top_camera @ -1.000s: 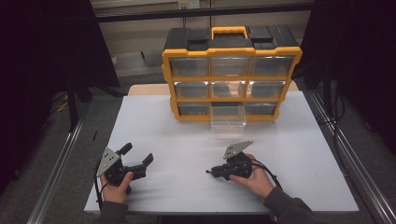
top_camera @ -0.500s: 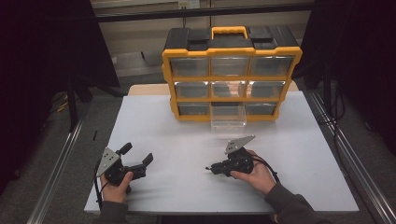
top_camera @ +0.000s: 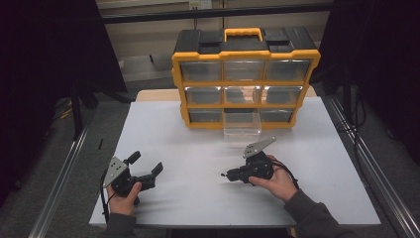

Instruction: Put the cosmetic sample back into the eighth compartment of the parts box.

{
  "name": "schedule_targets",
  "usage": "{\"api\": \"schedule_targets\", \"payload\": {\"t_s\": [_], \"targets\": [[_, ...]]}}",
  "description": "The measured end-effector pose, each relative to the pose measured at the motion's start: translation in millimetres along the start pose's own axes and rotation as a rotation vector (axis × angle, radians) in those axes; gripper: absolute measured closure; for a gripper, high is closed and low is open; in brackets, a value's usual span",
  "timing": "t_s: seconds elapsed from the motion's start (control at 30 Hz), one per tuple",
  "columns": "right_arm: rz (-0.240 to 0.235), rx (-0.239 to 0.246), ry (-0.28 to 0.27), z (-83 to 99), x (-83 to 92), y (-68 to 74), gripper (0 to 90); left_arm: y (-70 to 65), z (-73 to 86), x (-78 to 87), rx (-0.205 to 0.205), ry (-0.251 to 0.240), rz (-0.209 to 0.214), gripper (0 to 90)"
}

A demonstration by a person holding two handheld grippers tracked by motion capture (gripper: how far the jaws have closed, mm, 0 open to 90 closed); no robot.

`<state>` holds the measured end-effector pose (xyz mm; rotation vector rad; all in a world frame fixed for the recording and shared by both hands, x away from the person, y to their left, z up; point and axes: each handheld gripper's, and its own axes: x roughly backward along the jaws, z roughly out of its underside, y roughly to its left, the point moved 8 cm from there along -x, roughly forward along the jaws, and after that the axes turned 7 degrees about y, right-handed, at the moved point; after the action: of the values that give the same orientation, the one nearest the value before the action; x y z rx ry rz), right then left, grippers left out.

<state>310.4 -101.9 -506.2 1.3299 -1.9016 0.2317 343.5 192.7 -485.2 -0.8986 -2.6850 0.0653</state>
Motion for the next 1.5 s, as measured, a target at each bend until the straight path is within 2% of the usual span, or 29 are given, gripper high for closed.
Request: {"api": "schedule_targets", "payload": {"t_s": [0.33,0.53,1.1,1.3,1.37,1.5], "targets": [[-0.009,-0.004,-0.011,-9.6,13.0,-2.3,81.5,0.7,0.3,0.7,-0.012,0.008,-0.008,2.2],[-0.006,-0.011,-0.006,-11.4,17.8,-5.7,81.5,-1.2,-0.8,-0.8,0.008,-0.007,0.0,2.2],[-0.001,-0.017,-0.006,-20.5,34.5,-14.5,81.5,-1.2,-1.2,-1.0,0.01,-0.011,0.002,2.2],[0.002,-0.017,-0.015,-23.5,39.0,-17.7,81.5,-0.8,-1.2,-0.5,0.005,-0.008,-0.004,2.2],[0.003,-0.021,-0.008,-24.0,40.5,-18.3,81.5,0.9,-0.5,0.5,-0.016,0.003,-0.009,2.2],[0.007,-0.023,-0.007,-26.6,43.1,-20.2,81.5,0.8,-0.6,0.5,-0.014,0.003,-0.007,2.2]]}}
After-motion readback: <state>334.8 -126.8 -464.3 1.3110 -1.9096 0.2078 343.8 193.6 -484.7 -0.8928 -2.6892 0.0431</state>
